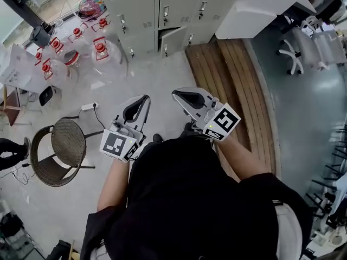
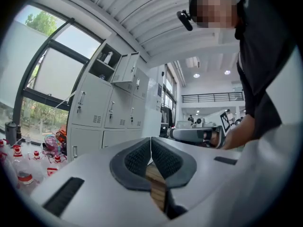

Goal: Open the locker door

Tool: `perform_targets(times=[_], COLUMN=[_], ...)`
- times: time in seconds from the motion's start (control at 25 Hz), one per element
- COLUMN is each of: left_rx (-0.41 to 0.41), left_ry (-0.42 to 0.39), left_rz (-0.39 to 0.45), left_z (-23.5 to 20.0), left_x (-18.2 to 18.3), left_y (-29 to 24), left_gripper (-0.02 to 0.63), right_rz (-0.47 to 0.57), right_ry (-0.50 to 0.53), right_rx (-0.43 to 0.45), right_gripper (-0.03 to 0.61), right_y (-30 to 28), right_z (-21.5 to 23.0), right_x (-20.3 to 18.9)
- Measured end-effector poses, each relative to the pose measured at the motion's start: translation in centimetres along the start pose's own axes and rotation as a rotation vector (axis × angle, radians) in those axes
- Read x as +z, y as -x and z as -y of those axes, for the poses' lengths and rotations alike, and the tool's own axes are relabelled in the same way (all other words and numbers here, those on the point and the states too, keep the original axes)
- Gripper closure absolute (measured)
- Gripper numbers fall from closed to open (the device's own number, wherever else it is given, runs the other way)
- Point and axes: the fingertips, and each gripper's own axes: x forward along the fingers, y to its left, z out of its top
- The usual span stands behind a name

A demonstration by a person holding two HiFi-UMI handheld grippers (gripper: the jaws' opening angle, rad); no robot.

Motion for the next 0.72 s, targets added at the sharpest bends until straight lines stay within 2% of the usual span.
perform_targets(times=[0.32, 0.52, 0.72], left_rx=[-0.095, -0.122, -0.176], left_ry=[-0.059, -0.017, -0.015], left_rz=[-0.049, -0.038, -0.061], left_z=[-1.0, -0.9, 0.1], left_x=[-1.6, -2.0, -2.8], left_y=[1.8, 1.4, 0.7], left_gripper=[0.597, 0.597, 0.597], right_rz=[-0.011, -0.015, -0.001], right_ry=[0.011, 0.011, 0.002], right_rx=[-0.050, -0.059, -0.057], right_gripper=[0.566, 0.566, 0.566], right_y=[0.0, 0.1, 0.1], right_z=[0.1, -0.1, -0.3], right_x=[-1.0, -1.4, -1.4])
